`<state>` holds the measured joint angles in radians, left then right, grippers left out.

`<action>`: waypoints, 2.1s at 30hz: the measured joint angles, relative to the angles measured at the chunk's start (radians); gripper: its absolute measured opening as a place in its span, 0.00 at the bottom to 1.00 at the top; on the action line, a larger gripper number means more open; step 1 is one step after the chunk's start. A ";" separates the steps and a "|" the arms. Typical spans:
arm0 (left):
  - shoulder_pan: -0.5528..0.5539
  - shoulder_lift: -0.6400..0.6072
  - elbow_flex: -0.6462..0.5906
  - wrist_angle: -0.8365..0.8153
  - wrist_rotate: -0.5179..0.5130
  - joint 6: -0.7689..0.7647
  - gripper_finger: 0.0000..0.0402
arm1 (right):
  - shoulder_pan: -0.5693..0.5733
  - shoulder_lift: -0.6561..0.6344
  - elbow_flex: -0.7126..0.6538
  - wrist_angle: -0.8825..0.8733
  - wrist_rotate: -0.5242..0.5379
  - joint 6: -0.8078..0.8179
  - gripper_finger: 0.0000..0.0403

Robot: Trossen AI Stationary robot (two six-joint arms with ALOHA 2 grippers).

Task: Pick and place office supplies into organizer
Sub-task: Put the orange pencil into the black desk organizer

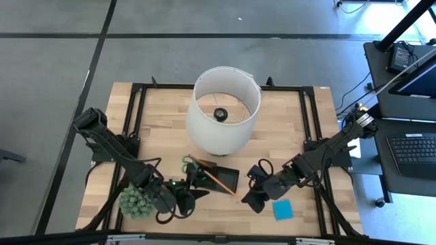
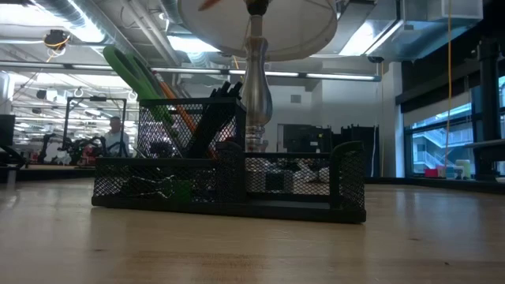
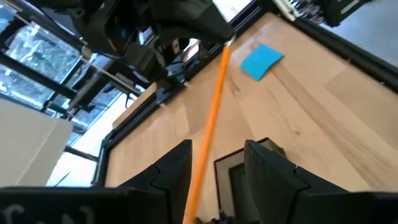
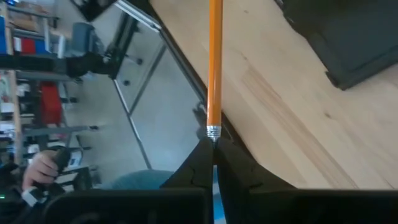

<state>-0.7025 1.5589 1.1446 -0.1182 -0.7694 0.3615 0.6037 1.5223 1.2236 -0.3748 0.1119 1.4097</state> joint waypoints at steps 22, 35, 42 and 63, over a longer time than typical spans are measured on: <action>0.057 0.000 -0.010 -0.120 0.090 -0.248 0.35 | -0.017 0.000 0.000 -0.025 0.090 -0.116 0.01; 0.056 0.000 -0.010 -0.126 0.229 -0.314 0.35 | 0.009 0.000 0.000 -0.023 0.071 -0.219 0.16; 0.056 0.000 -0.010 -0.125 0.301 -0.315 0.35 | 0.014 0.055 0.000 0.210 0.076 -0.433 0.35; 0.035 0.000 -0.010 -0.126 0.301 -0.429 0.35 | 0.182 0.567 0.586 -0.684 0.198 -0.580 0.50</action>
<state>-0.6678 1.5585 1.1343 -0.2440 -0.4681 -0.0671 0.7857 2.0892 1.8095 -1.0592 0.3103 0.8299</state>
